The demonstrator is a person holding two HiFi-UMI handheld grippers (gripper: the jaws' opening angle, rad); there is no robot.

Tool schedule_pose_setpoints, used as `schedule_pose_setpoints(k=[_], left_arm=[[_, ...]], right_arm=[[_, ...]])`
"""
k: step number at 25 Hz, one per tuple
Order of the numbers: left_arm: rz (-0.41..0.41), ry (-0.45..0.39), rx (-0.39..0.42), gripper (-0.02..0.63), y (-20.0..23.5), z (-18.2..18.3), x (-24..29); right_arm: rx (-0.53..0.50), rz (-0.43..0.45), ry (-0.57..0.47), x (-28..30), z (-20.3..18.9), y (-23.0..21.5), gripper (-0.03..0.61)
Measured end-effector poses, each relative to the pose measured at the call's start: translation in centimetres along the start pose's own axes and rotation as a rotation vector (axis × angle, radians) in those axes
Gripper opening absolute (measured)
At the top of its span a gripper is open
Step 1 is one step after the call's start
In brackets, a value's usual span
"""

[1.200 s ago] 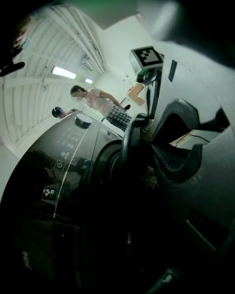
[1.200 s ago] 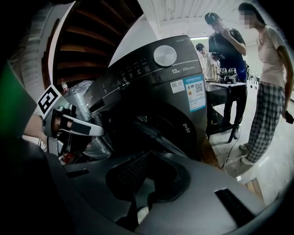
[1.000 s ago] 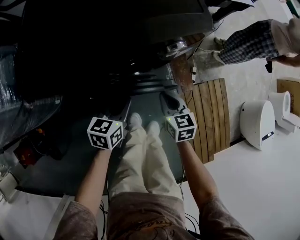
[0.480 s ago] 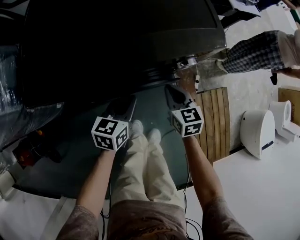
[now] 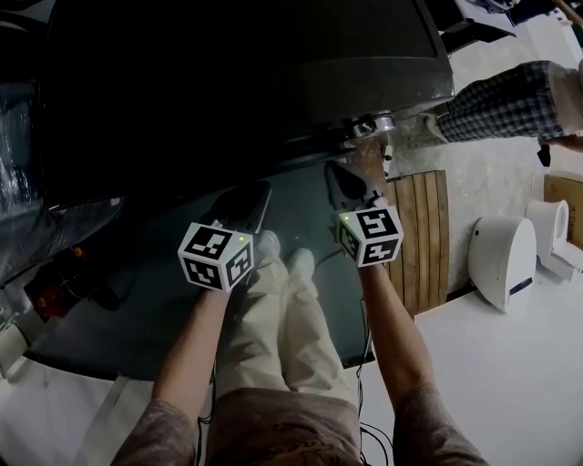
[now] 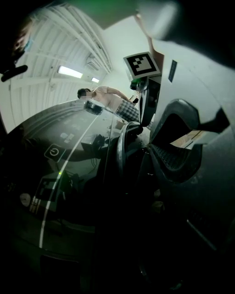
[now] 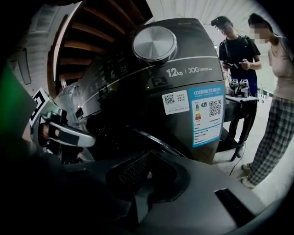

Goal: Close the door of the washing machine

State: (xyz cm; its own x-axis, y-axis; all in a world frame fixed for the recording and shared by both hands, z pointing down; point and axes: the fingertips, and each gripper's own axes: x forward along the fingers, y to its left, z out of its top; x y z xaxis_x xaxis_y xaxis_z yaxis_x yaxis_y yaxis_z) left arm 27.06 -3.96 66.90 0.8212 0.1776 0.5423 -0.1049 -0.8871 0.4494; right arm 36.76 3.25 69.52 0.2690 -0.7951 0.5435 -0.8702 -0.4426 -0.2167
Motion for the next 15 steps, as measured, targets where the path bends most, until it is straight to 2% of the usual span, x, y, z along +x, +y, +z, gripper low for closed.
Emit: schedule_pose_setpoints(k=[4, 8, 15], left_arm=[[0.008, -0.013, 0.006, 0.0, 0.3, 0.0, 0.0], [0.02, -0.014, 0.003, 0.001, -0.1, 0.1, -0.1], [-0.002, -0.027, 0.027, 0.001, -3.6, 2.3, -3.0]], right_arm=[[-0.03, 0.026, 0.013, 0.2, 0.1, 0.2, 0.0], [0.005, 0.005, 0.02, -0.2, 0.3, 0.5, 0.0], [0.039, 0.037, -0.025, -4.5, 3.4, 3.9, 0.0]])
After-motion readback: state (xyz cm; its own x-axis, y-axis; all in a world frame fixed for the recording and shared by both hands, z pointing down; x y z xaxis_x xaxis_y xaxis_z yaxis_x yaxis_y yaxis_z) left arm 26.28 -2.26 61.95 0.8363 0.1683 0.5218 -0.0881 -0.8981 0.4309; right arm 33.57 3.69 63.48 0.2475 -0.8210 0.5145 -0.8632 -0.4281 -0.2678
